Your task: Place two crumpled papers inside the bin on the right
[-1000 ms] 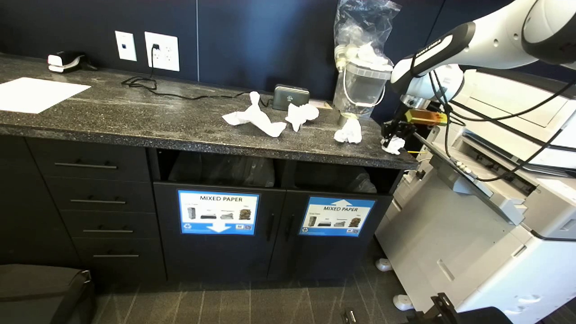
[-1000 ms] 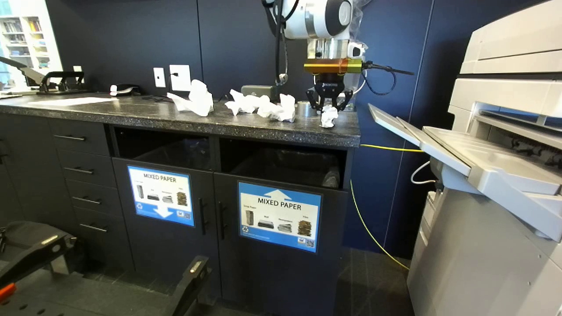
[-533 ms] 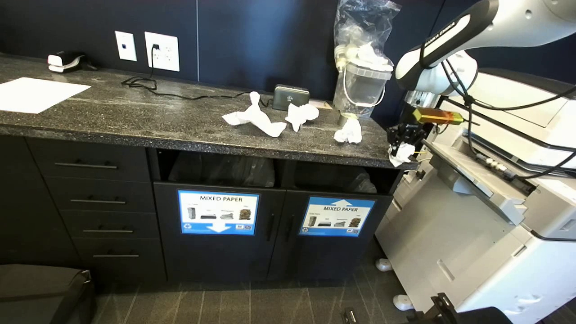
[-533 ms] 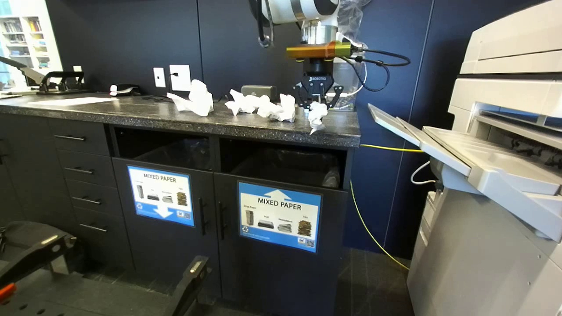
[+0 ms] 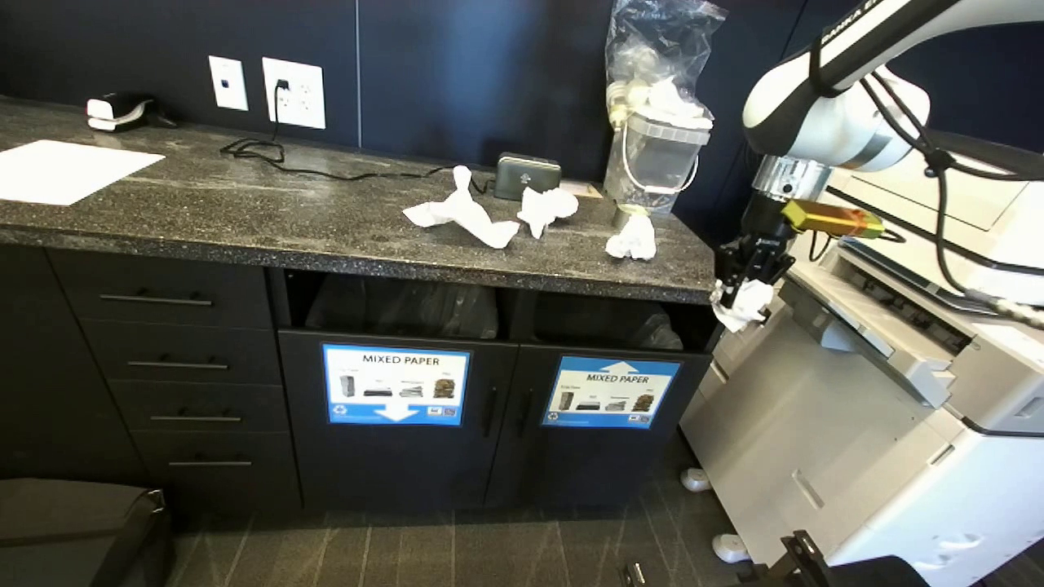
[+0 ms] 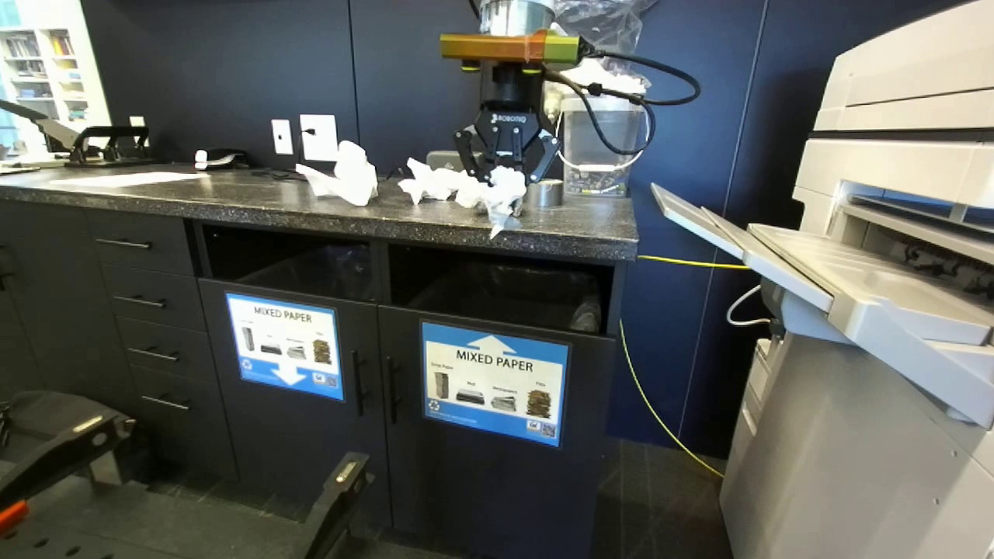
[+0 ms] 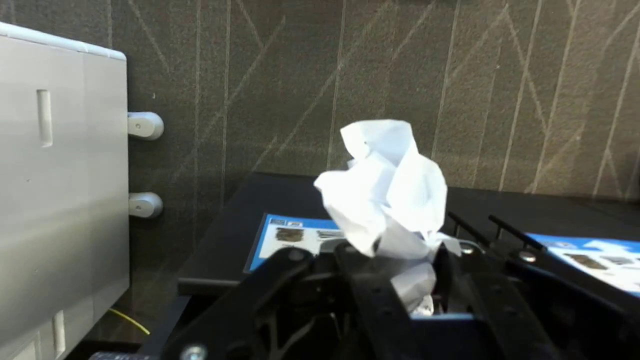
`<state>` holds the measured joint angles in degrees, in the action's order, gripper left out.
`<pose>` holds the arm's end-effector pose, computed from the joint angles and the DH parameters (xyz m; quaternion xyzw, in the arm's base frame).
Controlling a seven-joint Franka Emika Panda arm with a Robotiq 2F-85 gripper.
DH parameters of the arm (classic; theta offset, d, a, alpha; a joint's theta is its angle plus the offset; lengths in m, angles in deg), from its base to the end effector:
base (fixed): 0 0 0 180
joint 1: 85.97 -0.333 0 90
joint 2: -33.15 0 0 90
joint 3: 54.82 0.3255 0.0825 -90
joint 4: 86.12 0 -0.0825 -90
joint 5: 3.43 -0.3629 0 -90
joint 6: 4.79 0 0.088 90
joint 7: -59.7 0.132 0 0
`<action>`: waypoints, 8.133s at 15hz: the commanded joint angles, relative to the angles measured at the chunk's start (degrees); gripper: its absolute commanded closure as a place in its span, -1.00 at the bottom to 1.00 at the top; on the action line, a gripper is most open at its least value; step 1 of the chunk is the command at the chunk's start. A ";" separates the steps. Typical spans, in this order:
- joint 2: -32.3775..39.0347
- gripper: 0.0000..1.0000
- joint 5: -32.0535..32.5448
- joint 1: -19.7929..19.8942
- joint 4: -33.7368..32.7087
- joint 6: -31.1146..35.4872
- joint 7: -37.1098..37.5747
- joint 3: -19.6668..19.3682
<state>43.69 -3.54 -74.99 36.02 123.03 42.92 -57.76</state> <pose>0.5241 -0.1295 0.3137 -0.9988 -0.0245 0.0418 0.0074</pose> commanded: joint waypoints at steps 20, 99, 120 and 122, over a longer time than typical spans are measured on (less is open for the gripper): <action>1.79 0.79 -22.82 -2.87 29.16 30.47 -31.28 5.19; 74.31 -1.00 0.89 -4.80 -43.66 106.31 23.87 6.83; 42.62 -1.00 -33.24 -27.00 -3.42 94.84 -3.85 -2.56; 37.99 -1.00 -42.14 -34.11 -1.53 85.79 -8.88 -5.45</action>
<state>90.82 -35.36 -99.91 27.77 219.18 40.00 -59.06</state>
